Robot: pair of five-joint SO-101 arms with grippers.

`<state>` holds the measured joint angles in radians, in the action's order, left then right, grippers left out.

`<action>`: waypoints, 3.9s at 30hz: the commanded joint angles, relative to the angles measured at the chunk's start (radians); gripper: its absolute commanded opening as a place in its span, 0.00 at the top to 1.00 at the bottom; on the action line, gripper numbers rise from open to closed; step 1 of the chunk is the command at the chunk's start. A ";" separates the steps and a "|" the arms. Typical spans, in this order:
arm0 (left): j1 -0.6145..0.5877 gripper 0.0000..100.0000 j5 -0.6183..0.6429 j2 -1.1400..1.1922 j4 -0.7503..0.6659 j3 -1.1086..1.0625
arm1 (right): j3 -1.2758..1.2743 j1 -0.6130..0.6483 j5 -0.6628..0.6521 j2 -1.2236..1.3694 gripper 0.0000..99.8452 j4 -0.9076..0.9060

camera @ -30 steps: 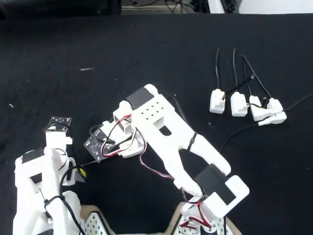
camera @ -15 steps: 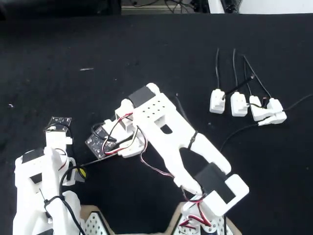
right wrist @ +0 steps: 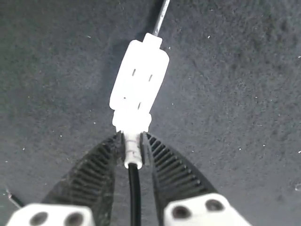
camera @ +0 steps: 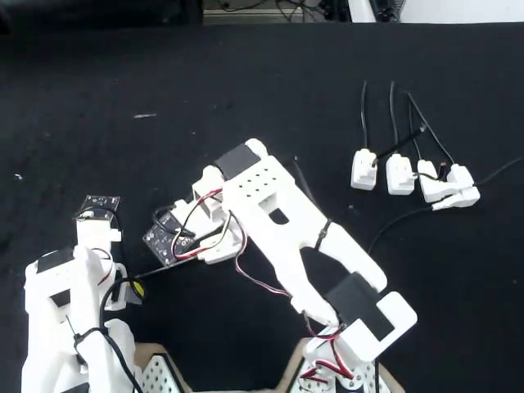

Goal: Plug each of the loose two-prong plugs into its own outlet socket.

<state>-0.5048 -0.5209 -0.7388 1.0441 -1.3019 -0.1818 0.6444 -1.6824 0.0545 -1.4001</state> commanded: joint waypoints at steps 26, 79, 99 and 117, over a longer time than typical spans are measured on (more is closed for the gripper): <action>-0.002 0.74 0.000 -0.002 -0.023 -0.015 | 0.005 0.114 0.038 -0.004 0.99 0.040; -0.002 0.74 0.000 -0.002 -0.023 -0.015 | 0.176 0.221 0.298 0.044 0.86 -0.118; -0.013 0.74 0.025 -0.002 -0.026 -0.012 | 0.111 0.153 0.480 0.202 0.70 0.103; -0.156 0.74 0.238 -0.002 -0.101 0.007 | 0.107 0.155 0.483 0.231 0.70 0.110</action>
<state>-0.6214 -0.3138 -0.7296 0.9981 -1.3065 -0.1189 0.8147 -1.2114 0.2862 -1.3080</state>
